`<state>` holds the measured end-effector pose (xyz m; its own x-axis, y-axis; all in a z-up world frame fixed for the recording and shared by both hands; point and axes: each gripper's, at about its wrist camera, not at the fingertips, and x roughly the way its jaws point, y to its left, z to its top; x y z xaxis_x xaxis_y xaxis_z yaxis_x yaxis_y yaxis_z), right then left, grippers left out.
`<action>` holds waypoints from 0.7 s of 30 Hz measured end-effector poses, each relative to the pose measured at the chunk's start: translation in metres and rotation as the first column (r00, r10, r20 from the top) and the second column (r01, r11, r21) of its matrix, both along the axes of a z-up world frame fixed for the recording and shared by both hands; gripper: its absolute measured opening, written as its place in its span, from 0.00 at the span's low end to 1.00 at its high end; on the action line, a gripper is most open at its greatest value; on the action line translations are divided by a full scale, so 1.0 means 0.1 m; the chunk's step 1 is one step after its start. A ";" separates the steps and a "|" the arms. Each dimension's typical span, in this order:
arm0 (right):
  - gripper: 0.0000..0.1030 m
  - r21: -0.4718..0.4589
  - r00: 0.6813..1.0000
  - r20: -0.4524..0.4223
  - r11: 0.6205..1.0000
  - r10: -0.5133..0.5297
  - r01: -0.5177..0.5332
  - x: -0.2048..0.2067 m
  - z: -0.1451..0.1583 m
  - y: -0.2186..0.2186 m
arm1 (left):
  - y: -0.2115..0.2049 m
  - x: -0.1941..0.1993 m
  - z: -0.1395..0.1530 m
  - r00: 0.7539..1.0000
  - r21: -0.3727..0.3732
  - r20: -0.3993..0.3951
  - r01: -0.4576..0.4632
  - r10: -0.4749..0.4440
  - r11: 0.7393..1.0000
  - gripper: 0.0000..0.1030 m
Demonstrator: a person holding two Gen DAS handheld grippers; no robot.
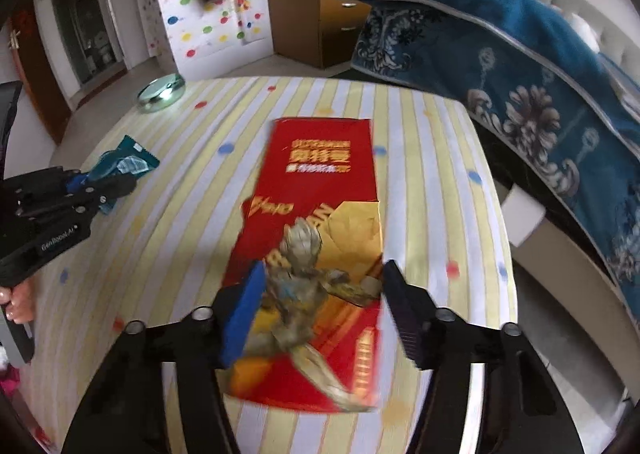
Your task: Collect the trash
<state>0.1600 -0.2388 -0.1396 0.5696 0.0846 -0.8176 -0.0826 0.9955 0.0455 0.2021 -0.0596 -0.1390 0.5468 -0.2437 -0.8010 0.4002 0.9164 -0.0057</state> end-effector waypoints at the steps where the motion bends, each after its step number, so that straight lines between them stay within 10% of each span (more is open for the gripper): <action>1: 0.45 0.005 1.000 -0.003 1.000 -0.003 0.003 -0.09 0.01 0.05 | -0.01 -0.11 0.01 1.000 -0.013 -0.010 0.008 -0.008 1.000 0.17; 6: 0.17 0.062 1.000 -0.008 0.998 0.013 -0.013 -0.47 -0.01 0.04 | -0.23 -0.66 0.03 0.994 -0.062 -0.049 0.091 -0.094 0.994 0.17; 13: 0.16 0.100 0.999 0.004 0.994 -0.045 0.044 -1.11 0.05 -0.14 | -0.30 -1.01 0.12 0.995 -0.057 -0.047 0.086 -0.089 0.995 0.17; 21: 0.50 0.147 0.996 0.043 0.986 -0.080 0.073 -1.27 0.10 -0.17 | -0.05 -0.93 0.46 0.998 -0.046 0.048 -0.030 0.033 0.998 0.18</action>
